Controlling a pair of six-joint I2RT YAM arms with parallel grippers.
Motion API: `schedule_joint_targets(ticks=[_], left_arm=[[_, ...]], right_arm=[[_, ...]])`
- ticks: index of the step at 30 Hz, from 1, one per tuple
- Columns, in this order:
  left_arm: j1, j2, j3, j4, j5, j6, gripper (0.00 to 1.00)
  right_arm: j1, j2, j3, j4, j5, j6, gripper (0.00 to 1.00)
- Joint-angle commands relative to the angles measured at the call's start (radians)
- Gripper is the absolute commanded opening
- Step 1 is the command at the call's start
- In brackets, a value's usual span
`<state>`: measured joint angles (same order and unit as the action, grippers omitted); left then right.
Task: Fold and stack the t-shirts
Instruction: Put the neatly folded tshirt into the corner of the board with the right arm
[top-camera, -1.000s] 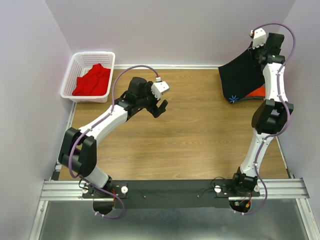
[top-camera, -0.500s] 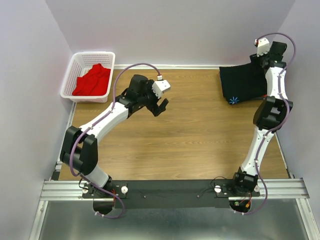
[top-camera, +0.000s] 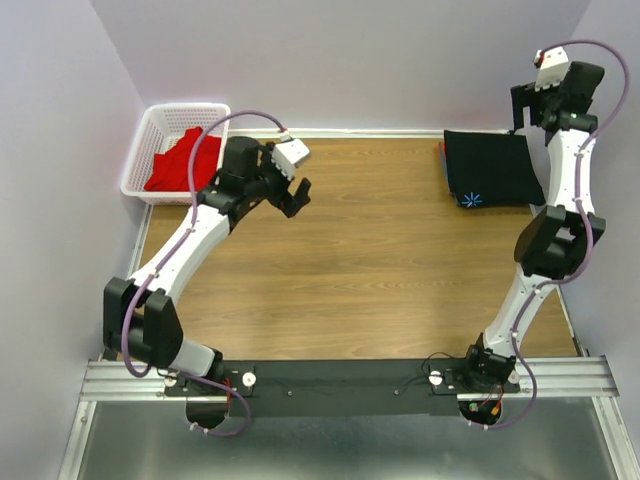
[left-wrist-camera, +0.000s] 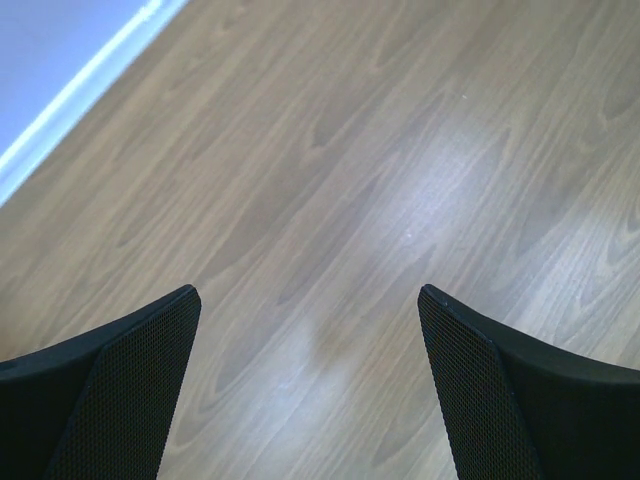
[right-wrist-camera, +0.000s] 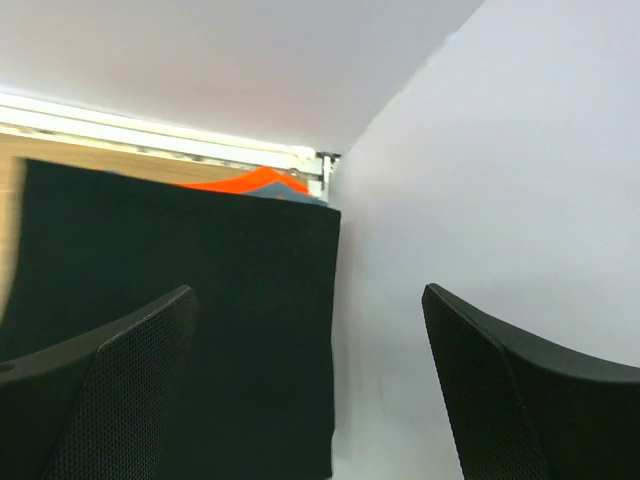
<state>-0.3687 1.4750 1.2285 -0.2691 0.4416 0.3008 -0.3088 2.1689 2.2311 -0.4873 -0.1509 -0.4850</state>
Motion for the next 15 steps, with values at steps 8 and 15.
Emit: schedule_joint_targets(ticks=[8, 15], left_arm=[[0.160, -0.133, 0.019, -0.083, 0.118, -0.029, 0.98], [0.172, -0.182, -0.107, -0.088, 0.117, -0.029, 0.98]], right_arm=[[0.068, -0.382, -0.269, -0.187, -0.191, 0.229, 1.00], [0.096, -0.612, -0.657, -0.246, -0.295, 0.318, 1.00]])
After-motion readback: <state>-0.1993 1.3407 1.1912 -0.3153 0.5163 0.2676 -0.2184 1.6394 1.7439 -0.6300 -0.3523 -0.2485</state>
